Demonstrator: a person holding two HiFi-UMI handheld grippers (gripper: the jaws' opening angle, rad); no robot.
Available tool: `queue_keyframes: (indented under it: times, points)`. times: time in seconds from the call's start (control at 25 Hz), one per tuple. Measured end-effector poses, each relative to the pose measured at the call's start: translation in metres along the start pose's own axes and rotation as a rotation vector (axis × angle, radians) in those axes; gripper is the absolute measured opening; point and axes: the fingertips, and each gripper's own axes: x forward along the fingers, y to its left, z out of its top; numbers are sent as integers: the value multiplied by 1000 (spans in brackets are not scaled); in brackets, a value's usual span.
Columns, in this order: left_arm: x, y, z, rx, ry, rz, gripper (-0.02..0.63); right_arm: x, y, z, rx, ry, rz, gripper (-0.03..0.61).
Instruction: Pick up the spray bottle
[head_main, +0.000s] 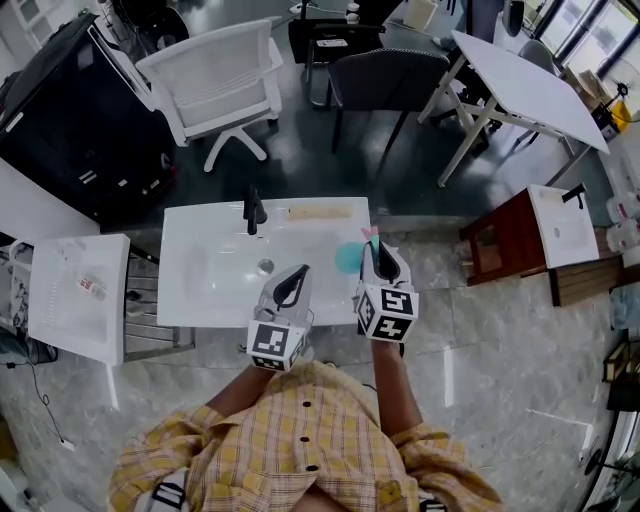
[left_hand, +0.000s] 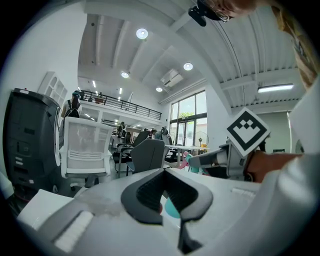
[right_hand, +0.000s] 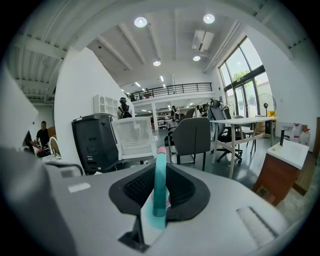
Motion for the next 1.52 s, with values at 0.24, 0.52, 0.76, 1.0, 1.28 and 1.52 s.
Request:
queue_keyframes:
  times: [0.24,0.52,0.76,1.0,1.28,1.52]
  points:
    - [-9,-5,7,6,-20,-1,0,-19,9,3,-4,-29,11,63]
    - [-15,-7,13,15,-44,-11,0,-34,18,3,-19,-53,12,63]
    - [-18,-12,16,21,-50,-12,0,-49,16,4,-19,-71,7,63]
    - [-17,-16,19,24,-56,-13,0,-58,17,4,-22,-87,14,63]
    - [-16,-21,19,31,-53,-11,0,-64,12,2,-20,-106,22,63]
    - [-15,-26,18,31,-50,-8,0,-68,7,-1,-8,-108,20,63]
